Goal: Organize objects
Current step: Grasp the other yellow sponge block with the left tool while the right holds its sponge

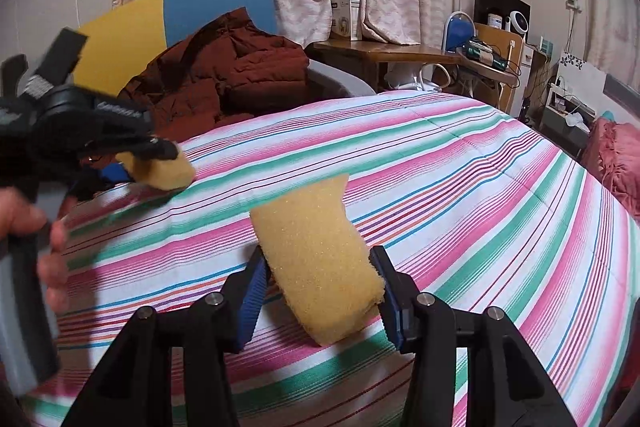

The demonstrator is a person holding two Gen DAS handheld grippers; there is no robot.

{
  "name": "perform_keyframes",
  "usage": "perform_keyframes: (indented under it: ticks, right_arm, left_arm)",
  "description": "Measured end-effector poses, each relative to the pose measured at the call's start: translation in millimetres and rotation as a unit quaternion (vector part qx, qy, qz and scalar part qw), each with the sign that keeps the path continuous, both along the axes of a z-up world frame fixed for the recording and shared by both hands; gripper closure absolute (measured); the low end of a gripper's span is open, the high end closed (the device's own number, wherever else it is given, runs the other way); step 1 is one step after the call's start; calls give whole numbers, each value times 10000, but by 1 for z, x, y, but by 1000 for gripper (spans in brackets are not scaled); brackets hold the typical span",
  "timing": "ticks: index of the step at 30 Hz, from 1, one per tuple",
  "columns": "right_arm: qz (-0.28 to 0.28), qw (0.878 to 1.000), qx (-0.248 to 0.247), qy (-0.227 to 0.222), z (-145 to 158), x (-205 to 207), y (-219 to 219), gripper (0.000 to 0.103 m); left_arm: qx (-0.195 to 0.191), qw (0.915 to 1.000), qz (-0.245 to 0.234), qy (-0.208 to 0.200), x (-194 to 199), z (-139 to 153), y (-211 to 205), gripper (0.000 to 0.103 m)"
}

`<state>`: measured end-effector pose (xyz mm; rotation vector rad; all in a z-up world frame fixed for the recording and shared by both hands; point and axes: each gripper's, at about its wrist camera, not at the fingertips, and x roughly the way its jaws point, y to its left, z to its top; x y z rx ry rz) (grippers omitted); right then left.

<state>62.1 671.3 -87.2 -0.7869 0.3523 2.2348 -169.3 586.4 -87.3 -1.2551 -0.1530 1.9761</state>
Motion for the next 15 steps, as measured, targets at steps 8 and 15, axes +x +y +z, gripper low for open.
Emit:
perform_keyframes:
  ticks: [8,15]
  right_arm:
    - [-12,9999,138,-85,1,-2,-4,52]
    - [1,9989,413,-227,4,-7,-14,52]
  left_arm:
    - [407,9991,144,-49,26,7,-69,66]
    - [840,9961,128,-230,79,9,-138,66]
